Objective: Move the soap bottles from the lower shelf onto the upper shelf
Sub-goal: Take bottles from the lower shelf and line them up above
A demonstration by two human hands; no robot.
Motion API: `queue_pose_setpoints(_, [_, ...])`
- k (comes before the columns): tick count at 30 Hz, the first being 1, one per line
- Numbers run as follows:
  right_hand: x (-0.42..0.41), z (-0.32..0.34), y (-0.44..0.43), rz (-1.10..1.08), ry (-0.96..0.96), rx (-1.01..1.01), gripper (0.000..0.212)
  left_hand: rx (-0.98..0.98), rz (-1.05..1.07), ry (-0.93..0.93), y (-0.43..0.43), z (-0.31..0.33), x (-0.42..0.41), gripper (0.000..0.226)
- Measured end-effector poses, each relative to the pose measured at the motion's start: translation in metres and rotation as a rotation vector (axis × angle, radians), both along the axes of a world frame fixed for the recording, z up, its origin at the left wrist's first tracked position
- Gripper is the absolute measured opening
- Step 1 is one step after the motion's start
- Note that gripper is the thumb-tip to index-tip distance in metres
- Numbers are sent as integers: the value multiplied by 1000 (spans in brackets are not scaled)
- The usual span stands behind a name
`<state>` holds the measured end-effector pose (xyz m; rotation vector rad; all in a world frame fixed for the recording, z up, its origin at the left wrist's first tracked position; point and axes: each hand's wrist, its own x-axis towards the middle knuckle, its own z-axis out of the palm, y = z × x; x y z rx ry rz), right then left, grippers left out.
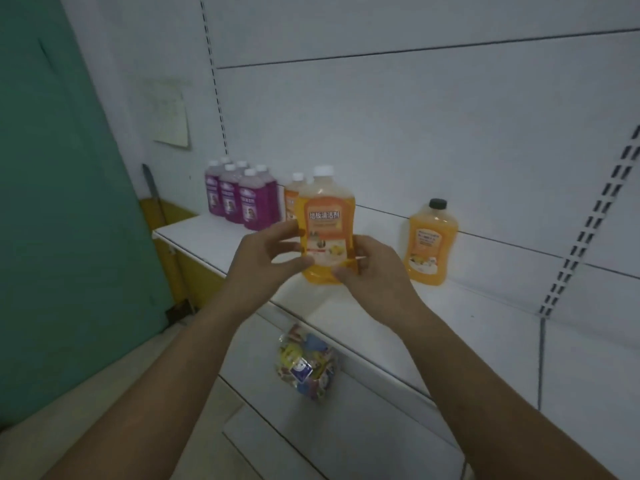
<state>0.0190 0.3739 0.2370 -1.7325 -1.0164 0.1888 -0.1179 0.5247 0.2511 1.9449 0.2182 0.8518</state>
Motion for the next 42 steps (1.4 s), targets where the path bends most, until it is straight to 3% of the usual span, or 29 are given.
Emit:
queue_pose_setpoints(6, [65, -17, 86, -151, -138, -173, 36, 34, 25, 87, 78, -18, 77, 45])
queue_pose_setpoints(18, [96, -46, 168, -344, -47, -260, 34, 32, -151, 138, 168, -50, 153, 45])
queue_pose_setpoints(26, [100, -56, 191, -423, -40, -249, 32, 88, -157, 199, 183, -64, 168, 36])
queue_pose_setpoints(35, [111, -52, 209, -563, -31, -308, 21, 56, -192, 310, 191, -84, 173, 40])
queue_pose_setpoints(42, [113, -59, 211, -623, 6, -222, 24, 33, -239, 325, 192, -84, 176, 40])
